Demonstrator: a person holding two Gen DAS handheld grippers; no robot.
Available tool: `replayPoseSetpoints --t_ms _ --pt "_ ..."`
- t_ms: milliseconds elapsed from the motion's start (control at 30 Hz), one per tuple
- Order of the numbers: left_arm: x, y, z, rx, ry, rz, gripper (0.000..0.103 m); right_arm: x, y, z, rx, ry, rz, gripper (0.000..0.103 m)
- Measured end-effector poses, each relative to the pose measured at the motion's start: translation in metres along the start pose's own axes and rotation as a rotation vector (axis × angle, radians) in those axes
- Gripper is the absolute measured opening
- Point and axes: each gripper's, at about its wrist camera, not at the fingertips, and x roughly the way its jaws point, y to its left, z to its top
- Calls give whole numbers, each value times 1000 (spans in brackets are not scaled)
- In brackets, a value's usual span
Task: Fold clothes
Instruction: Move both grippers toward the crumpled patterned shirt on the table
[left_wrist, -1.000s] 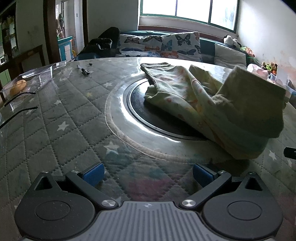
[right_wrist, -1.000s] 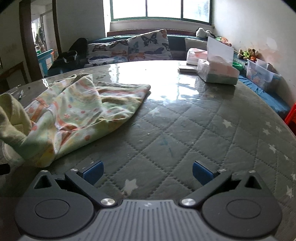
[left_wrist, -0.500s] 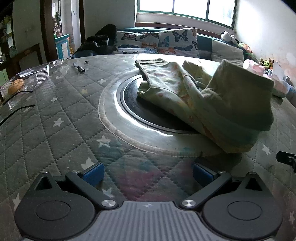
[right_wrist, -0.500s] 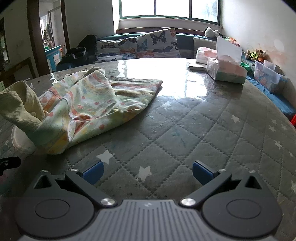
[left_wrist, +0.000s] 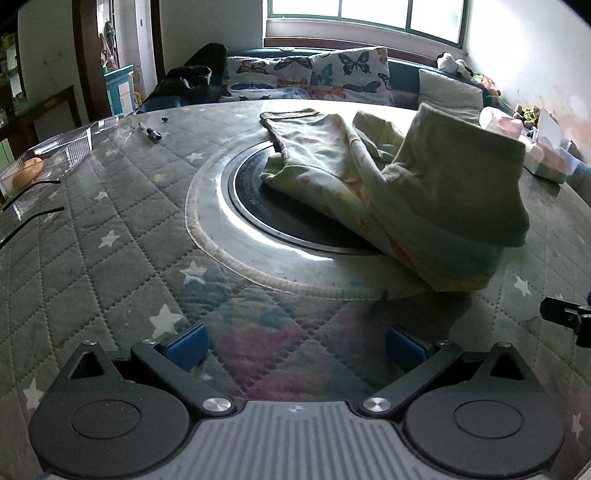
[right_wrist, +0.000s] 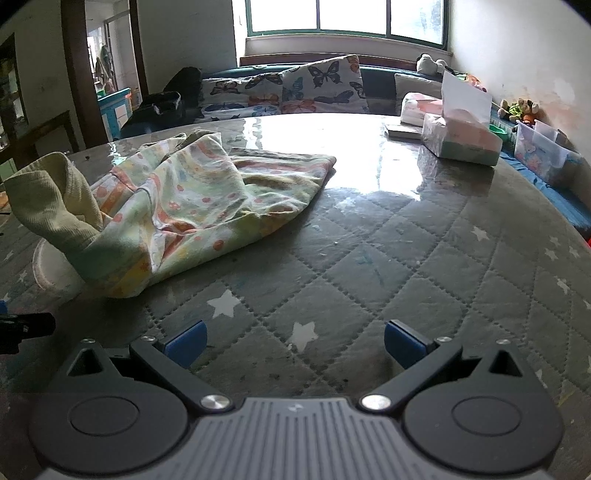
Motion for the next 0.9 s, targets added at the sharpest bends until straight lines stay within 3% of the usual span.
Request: replayPoseSetpoints --t_ms 900 --pt "-2 -3 10 17 0 1 103 -1 18 10 -71 -13 41 103"
